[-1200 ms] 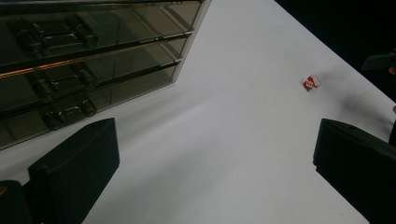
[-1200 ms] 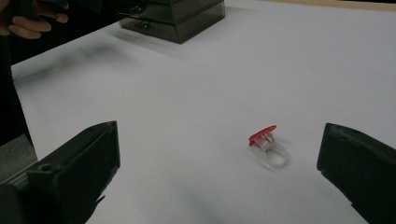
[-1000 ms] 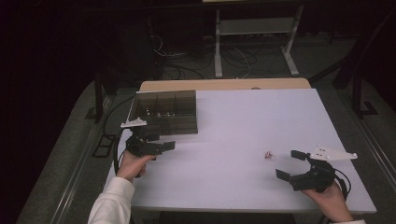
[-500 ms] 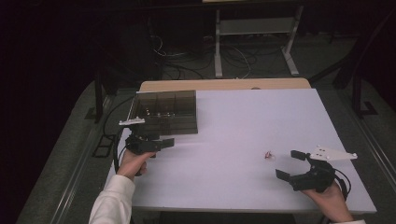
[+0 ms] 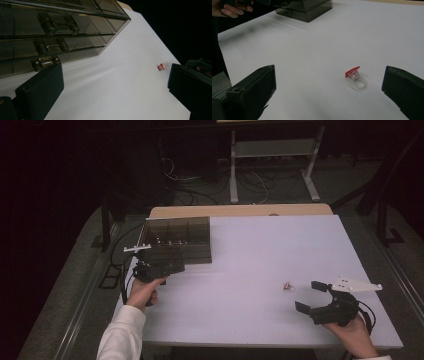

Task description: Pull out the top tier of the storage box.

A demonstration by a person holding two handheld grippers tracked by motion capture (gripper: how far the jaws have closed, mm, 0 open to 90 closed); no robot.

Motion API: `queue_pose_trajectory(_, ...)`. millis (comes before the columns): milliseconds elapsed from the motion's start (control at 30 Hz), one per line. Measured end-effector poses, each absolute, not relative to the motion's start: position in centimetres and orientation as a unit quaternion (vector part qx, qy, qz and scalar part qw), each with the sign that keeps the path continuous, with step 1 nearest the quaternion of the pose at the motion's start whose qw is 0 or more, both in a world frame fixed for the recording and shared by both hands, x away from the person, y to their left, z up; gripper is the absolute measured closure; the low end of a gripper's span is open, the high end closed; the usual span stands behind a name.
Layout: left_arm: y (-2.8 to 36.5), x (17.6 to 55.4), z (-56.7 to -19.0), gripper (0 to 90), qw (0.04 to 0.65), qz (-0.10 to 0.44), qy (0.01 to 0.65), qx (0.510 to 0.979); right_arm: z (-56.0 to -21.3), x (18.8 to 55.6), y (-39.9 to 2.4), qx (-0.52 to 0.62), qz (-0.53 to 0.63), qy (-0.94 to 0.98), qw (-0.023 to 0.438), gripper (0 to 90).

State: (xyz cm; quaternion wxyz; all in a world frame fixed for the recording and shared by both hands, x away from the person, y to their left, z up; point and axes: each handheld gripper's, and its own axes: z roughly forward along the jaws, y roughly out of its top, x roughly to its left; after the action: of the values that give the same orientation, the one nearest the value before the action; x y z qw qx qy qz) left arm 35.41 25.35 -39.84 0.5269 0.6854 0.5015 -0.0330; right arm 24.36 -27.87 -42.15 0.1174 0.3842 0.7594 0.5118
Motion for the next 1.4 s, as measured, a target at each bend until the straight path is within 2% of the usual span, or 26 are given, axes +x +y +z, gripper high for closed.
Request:
queue_pose_trajectory(567, 25.6, 35.87, -40.1, 0.0, 0.546, -0.061, 0.513, 0.659, -42.14, 24.33, -27.87, 0.384, 0.512, 0.759, 0.118, 0.0)
queue_pose_trajectory(1000, 25.72, 36.05, -40.18, 0.0, 0.551, -0.061, 0.53, 0.642, -42.12, 24.31, -27.9, 0.384, 0.513, 0.759, 0.12, 0.0)
queue_pose_trajectory(1400, 25.98, 36.26, -40.24, 5.8, 0.558, -0.061, 0.547, 0.621, -42.12, 24.28, -27.87, 0.383, 0.511, 0.759, 0.123, 0.0)
